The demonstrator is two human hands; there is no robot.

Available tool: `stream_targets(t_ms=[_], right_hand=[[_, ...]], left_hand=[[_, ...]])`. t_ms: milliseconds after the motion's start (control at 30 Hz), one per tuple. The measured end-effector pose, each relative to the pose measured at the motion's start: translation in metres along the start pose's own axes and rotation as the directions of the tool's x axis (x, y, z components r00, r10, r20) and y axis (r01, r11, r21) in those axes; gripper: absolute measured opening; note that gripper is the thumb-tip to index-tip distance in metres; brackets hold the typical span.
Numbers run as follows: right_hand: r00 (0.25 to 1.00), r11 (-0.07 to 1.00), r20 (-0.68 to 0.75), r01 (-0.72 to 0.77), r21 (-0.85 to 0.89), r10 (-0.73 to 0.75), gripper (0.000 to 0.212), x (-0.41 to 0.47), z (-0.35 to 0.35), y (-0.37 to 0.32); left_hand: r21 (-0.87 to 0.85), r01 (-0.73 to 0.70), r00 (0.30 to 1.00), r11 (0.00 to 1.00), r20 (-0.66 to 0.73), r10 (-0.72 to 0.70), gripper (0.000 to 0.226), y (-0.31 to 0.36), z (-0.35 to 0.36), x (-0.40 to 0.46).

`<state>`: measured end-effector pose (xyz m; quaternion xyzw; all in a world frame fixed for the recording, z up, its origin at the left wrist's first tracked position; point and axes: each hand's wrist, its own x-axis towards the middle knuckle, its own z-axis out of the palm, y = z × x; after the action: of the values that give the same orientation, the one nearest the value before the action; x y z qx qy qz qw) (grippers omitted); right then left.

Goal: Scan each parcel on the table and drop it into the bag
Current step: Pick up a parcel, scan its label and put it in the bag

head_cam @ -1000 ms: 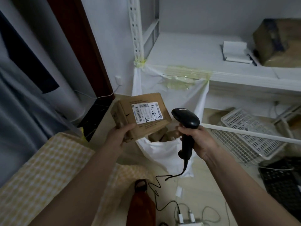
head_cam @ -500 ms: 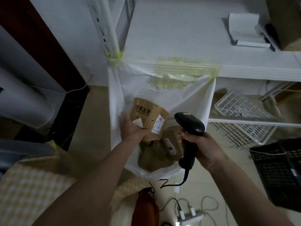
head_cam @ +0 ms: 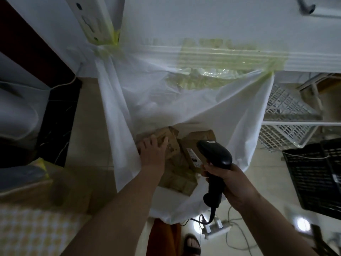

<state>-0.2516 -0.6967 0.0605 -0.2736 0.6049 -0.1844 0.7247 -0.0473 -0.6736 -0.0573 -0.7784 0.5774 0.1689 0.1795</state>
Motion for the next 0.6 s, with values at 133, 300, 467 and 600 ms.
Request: stream_targets(t_ms=[133, 300, 467, 600], right_hand=[[0.999, 0.998, 0.027, -0.015, -0.059, 0.017, 0.046, 0.001, 0.005, 0.002], [1.000, 0.999, 0.024, 0.021, -0.031, -0.021, 0.017, 0.000, 0.002, -0.001], [0.999, 0.999, 0.034, 0.026, -0.035, -0.025, 0.014, -0.005, 0.002, 0.002], [0.999, 0.998, 0.048, 0.023, -0.066, -0.019, 0.024, -0.009, 0.008, 0.004]], left_hand=[[0.196, -0.134, 0.978, 0.972, 0.183, 0.098, 0.068, 0.011, 0.004, -0.007], [0.052, 0.120, 0.983, 0.991, 0.134, -0.126, 0.082, 0.006, -0.002, 0.007], [0.035, 0.189, 0.892, 0.981, 0.413, -0.186, 0.090, -0.009, -0.008, 0.000], [-0.020, 0.096, 0.932, 0.995, 0.352, -0.083, 0.057, -0.006, -0.009, -0.015]])
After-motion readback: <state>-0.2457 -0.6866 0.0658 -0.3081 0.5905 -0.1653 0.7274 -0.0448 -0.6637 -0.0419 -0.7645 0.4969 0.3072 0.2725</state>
